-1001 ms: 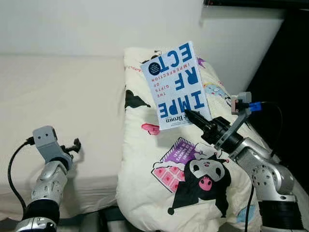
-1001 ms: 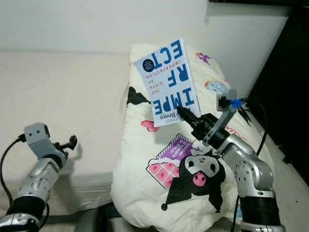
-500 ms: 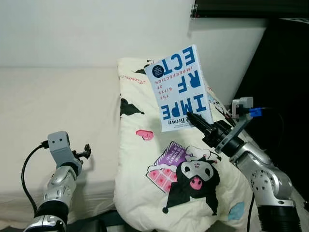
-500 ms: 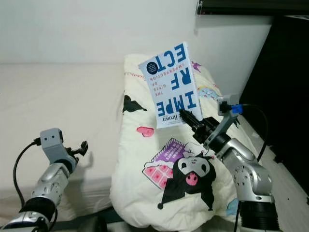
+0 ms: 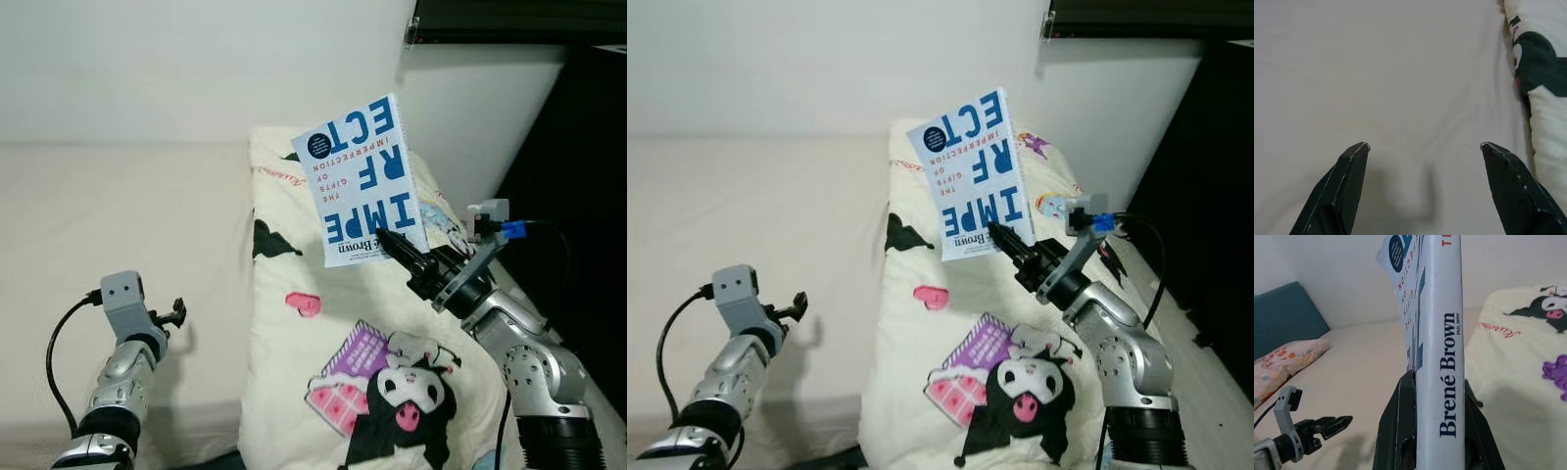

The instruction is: Clean up the room

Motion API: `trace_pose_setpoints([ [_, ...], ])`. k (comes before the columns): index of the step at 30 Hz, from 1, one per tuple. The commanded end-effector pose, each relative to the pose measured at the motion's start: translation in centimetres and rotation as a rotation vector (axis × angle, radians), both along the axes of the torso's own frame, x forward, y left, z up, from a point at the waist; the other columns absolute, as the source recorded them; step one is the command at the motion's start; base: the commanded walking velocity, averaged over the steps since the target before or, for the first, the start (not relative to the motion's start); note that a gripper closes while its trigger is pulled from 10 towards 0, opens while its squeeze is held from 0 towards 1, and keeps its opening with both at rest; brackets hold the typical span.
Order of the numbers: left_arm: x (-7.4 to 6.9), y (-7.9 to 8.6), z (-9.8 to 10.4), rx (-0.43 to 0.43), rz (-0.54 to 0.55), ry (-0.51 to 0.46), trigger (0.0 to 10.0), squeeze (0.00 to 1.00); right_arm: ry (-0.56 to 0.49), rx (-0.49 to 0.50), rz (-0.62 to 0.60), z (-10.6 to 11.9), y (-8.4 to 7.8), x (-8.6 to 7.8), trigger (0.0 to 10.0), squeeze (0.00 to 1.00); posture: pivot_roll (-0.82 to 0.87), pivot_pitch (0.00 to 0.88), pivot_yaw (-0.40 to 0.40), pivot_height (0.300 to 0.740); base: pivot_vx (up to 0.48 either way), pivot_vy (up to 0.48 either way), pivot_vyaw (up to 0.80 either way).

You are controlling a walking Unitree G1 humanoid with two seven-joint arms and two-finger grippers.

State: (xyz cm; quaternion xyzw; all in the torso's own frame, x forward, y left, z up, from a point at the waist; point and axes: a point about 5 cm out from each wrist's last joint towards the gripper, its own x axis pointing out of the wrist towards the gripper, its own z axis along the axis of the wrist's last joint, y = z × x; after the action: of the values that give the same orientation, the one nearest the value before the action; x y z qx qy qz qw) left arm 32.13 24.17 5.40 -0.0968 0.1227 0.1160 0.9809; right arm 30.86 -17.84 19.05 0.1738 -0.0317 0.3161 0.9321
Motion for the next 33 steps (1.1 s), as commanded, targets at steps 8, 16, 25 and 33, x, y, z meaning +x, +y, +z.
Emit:
trace_pose_setpoints([
  [8, -0.7, -0.1, -1.2, 0.03, -0.014, 0.042, 10.0, 0.0, -0.03, -0.012, 0.007, 0.0, 0.2, 0.1, 0.0, 0.0, 0.01, 0.014, -0.043, 0.671, -0.18, 0.0, 0.0],
  [16, -1.7, 0.0, -2.6, 0.032, -0.008, 0.107, 10.0, 0.0, 0.0, -0.075, 0.018, -1.1, 0.6, 0.0, 0.0, 0.0, 0.01, 0.007, -0.045, 0.69, -0.12, 0.0, 0.0],
  [25, -4.9, 0.5, -6.1, 0.079, -0.005, 0.281, 10.0, 0.0, 0.157, -0.201, -0.085, -5.8, -0.7, 0.1, 10.0, 0.0, 0.01, 0.0, -0.044, 0.714, -0.107, 0.0, 0.16],
  [33, -8.8, 1.0, -9.2, 0.135, -0.009, 0.456, 10.0, 0.0, 0.26, -0.225, -0.065, -9.4, -1.1, -1.1, 10.0, 0.0, 0.01, 0.0, -0.044, 0.714, 0.0, 0.0, 0.5],
])
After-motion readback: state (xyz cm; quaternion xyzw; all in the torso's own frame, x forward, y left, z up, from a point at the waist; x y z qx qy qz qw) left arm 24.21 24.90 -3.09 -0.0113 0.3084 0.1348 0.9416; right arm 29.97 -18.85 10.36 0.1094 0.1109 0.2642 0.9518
